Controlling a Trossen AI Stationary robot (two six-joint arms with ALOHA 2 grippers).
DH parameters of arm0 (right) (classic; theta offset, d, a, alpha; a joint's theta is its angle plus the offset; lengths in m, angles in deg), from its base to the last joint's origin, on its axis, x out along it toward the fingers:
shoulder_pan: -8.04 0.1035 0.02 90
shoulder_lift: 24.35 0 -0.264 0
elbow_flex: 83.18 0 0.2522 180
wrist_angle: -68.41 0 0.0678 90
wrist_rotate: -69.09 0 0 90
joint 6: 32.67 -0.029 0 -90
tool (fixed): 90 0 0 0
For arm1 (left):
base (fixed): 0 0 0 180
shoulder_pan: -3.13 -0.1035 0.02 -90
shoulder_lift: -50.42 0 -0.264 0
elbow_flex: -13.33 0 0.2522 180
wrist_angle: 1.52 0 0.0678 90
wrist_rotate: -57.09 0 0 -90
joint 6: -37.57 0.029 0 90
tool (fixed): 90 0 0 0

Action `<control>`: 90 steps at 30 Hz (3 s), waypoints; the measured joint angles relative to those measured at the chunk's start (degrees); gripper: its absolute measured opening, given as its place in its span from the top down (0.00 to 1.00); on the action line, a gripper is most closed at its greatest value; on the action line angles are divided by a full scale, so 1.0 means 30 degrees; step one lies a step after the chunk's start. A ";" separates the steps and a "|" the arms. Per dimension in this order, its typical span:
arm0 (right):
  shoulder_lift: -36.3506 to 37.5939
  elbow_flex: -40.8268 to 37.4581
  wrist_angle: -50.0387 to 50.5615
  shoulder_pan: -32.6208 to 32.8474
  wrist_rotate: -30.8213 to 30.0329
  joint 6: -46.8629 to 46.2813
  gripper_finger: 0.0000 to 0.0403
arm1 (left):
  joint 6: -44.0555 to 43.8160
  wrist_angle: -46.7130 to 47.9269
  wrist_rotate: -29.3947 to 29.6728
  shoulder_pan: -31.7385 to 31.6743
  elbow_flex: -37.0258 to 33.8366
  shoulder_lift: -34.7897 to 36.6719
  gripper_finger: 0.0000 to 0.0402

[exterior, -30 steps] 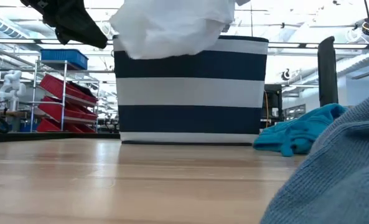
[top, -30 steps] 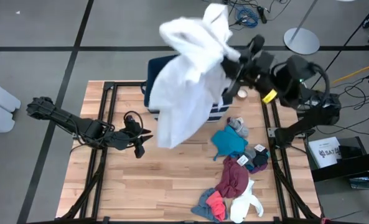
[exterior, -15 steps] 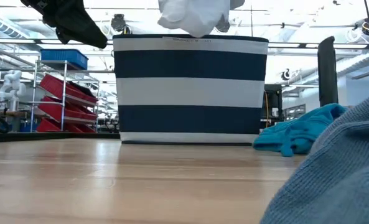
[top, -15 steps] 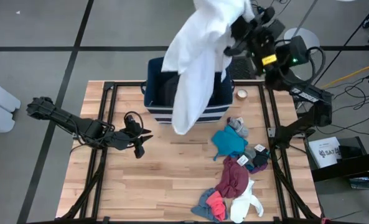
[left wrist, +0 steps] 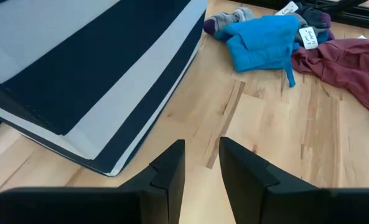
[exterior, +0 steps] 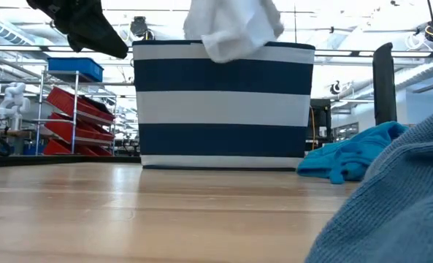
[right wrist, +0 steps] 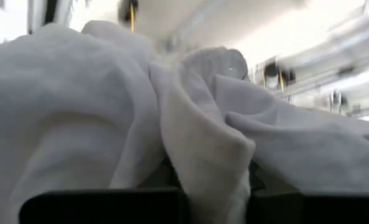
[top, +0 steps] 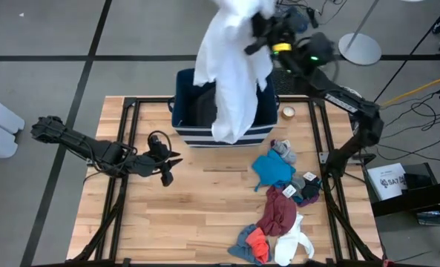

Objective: Sort clothes
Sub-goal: Put the white polo shirt into the blue laundry organizer

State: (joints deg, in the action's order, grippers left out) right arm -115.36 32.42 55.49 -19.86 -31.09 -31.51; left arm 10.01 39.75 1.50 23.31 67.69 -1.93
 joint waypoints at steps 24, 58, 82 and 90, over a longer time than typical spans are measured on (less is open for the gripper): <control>-0.2354 0.0000 1.7636 0.0149 0.3589 0.1204 0.91 | 0.0333 -0.0003 -0.0109 0.0010 0.0007 0.0000 0.73; -0.8033 0.0036 2.3403 -0.0023 0.1335 0.1268 0.91 | 0.1999 -0.2047 -0.0277 0.0010 0.0007 -0.0007 0.73; -0.5520 -0.0007 2.4613 0.0352 0.1446 0.1004 0.50 | 0.1941 -0.2045 -0.0277 0.0010 0.0007 -0.0007 0.73; -0.3507 -0.0007 2.4390 0.1048 0.1432 0.2228 0.44 | 0.1934 -0.2035 -0.0272 0.0010 0.0007 -0.0007 0.73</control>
State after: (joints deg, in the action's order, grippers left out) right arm -125.88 32.40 128.66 -16.72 -26.80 -24.83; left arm 15.81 33.64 0.69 23.34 67.72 -1.96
